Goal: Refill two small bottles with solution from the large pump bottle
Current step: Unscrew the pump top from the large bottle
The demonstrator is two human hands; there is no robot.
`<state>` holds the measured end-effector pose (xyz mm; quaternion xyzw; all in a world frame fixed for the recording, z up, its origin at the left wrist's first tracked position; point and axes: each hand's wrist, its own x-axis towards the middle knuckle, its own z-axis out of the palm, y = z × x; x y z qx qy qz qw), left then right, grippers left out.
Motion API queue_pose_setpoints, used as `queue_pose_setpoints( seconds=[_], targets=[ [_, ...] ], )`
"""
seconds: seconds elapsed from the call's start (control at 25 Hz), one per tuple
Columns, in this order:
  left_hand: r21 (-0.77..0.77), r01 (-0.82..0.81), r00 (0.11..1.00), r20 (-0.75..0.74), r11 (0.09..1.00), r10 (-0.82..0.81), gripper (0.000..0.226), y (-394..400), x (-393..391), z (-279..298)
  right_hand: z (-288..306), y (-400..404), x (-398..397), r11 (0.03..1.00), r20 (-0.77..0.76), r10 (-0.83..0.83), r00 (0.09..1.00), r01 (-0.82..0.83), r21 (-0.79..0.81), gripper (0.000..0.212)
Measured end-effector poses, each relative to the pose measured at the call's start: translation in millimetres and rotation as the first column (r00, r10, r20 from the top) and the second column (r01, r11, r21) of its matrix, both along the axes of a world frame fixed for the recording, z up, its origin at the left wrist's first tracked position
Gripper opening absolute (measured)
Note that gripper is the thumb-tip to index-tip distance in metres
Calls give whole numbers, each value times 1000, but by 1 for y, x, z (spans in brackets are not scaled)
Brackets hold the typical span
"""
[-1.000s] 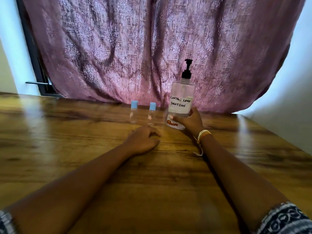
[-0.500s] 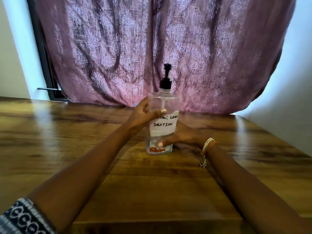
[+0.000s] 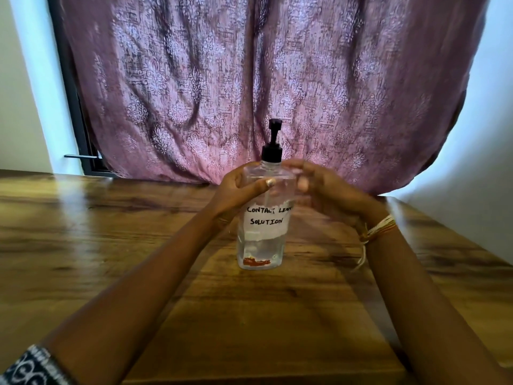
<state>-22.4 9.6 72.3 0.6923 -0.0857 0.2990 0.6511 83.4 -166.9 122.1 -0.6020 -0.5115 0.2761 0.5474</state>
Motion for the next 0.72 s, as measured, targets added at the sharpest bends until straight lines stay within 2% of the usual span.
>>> queue_pose_setpoints(
  seconds=[0.04, 0.08, 0.16, 0.2, 0.36, 0.48, 0.52, 0.64, 0.72],
  targets=[
    [4, -7, 1000, 7, 1000, 7, 62, -1, -1, 1, 10, 1, -5, 981, -58, -107, 993, 114, 154, 60],
    [4, -12, 1000, 11, 1000, 12, 58, -3, -2, 2, 20, 4, -13, 943, -39, -212, 976, 215, 253, 47],
    [8, -19, 1000, 13, 1000, 18, 57, -6, -2, 3, 31, 17, -33, 886, 97, -373, 923, 323, 333, 22],
    [10, -24, 1000, 12, 1000, 24, 56, -7, -3, 3, 34, 22, -41, 865, 147, -430, 891, 361, 348, 18],
    [20, -41, 999, 1, 999, 41, 49, -8, -4, 4, 39, 29, -49, 801, 229, -578, 784, 490, 345, 33],
    [26, -52, 999, 9, 998, 52, 36, -7, -4, 5, 37, 33, -48, 747, 291, -659, 694, 557, 363, 34],
    [26, -53, 998, 16, 998, 53, 31, -6, -5, 5, 36, 35, -47, 749, 265, -651, 711, 546, 375, 33],
    [-6, -29, 999, 18, 1000, 29, 31, -6, -5, 4, 33, 33, -37, 823, 106, -501, 859, 435, 366, 32],
    [-1, -24, 1000, 18, 1000, 24, 26, -9, -5, 5, 34, 29, -29, 880, 131, -399, 908, 338, 334, 31]
  ],
)
